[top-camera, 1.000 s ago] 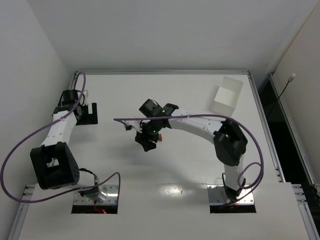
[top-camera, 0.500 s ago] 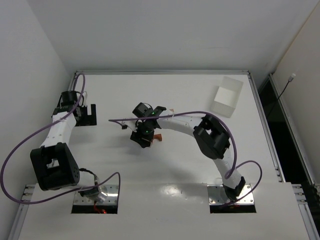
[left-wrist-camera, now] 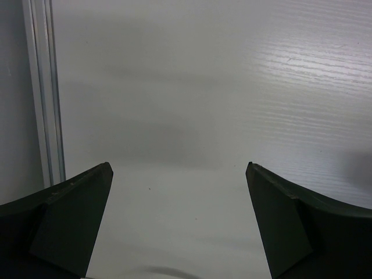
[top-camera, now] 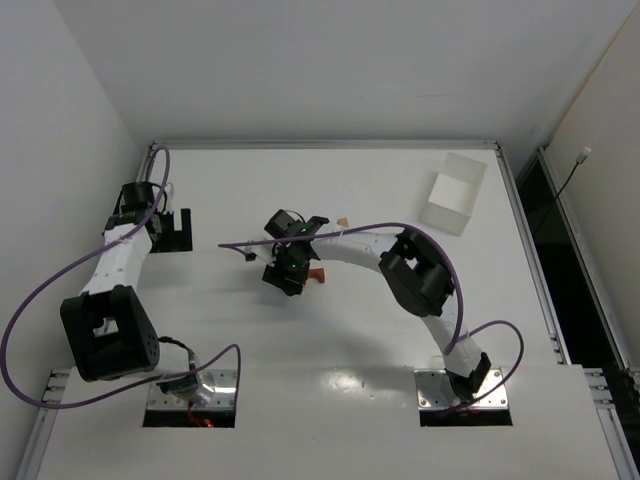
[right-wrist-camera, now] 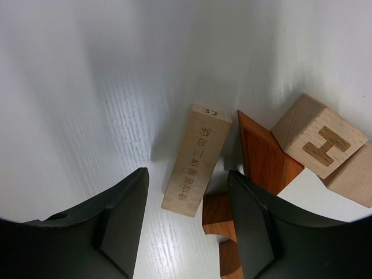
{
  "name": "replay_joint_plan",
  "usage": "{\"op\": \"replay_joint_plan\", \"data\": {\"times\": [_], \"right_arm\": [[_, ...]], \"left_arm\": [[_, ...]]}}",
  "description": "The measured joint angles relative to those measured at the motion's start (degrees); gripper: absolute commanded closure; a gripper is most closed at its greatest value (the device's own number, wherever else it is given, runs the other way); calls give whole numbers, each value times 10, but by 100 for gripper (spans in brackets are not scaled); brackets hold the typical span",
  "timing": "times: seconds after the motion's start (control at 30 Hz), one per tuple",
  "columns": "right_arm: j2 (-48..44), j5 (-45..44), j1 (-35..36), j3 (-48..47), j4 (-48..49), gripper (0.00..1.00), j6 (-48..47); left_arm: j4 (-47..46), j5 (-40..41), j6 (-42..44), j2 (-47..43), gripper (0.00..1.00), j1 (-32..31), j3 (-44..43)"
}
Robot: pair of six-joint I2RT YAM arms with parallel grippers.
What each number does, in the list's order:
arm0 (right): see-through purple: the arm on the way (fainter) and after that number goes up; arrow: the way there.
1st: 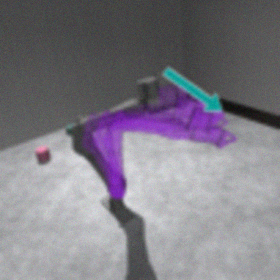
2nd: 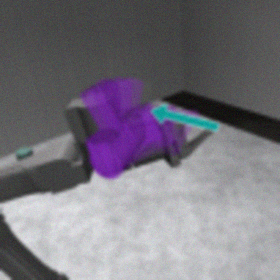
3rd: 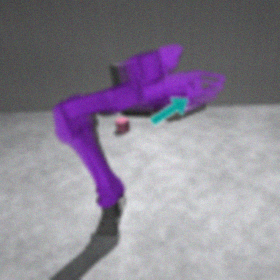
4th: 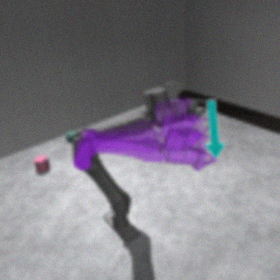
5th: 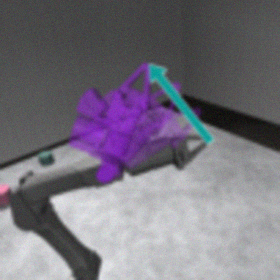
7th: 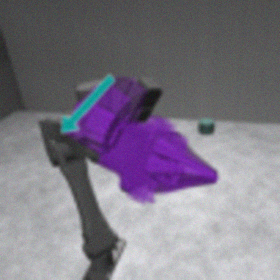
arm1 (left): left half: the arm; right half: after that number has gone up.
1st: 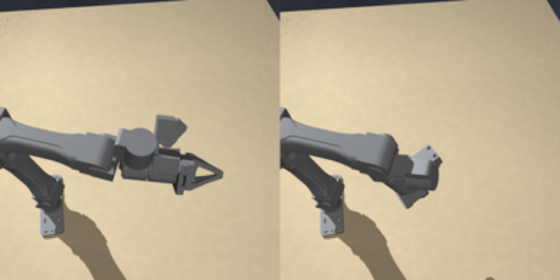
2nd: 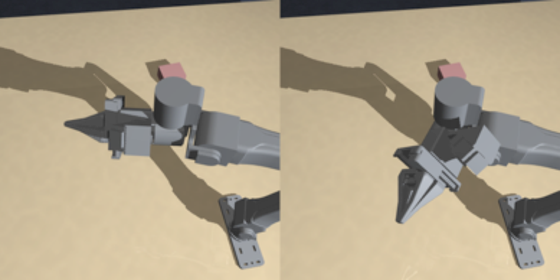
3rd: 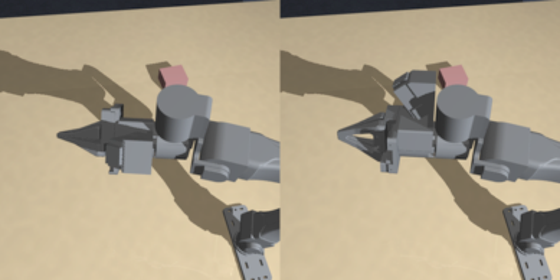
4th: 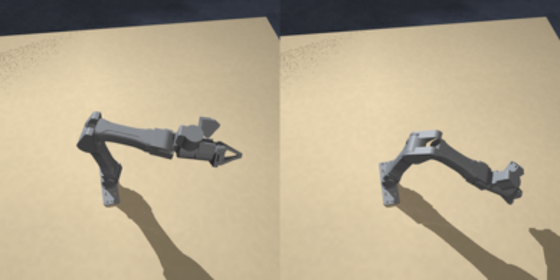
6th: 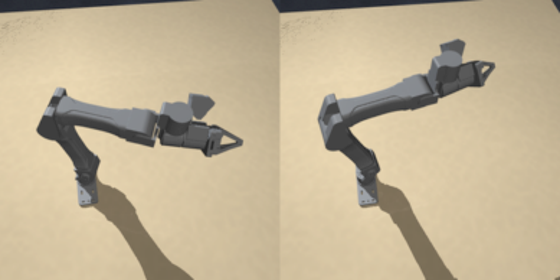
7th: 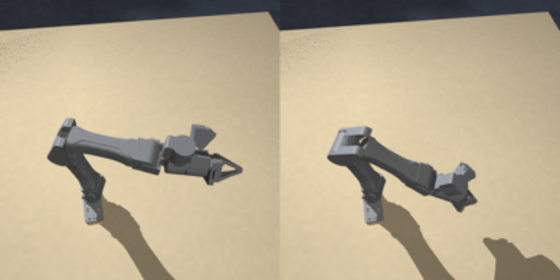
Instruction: Build the wood block tower
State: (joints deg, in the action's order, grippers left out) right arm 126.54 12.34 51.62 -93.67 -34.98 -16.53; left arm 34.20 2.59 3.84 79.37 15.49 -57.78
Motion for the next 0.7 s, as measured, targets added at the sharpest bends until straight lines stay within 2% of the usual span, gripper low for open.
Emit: {"op": "replay_joint_plan", "data": {"times": [0.2,0.33,0.43,0.53,0.57,0.7], "right_arm": [[3,-16,0,3,10,46,0],[10,-22,0,3,20,50,0],[10,-30,0,3,24,57,1],[11,-37,2,3,27,83,2],[12,-39,3,3,29,100,3],[11,-52,9,4,33,100,9]], "left_arm": [[0,0,0,0,1,0,0],[0,0,0,0,1,0,0],[0,2,0,0,1,0,0],[0,2,0,0,1,0,0],[0,3,0,0,1,0,0],[-1,3,0,1,1,0,0]]}}
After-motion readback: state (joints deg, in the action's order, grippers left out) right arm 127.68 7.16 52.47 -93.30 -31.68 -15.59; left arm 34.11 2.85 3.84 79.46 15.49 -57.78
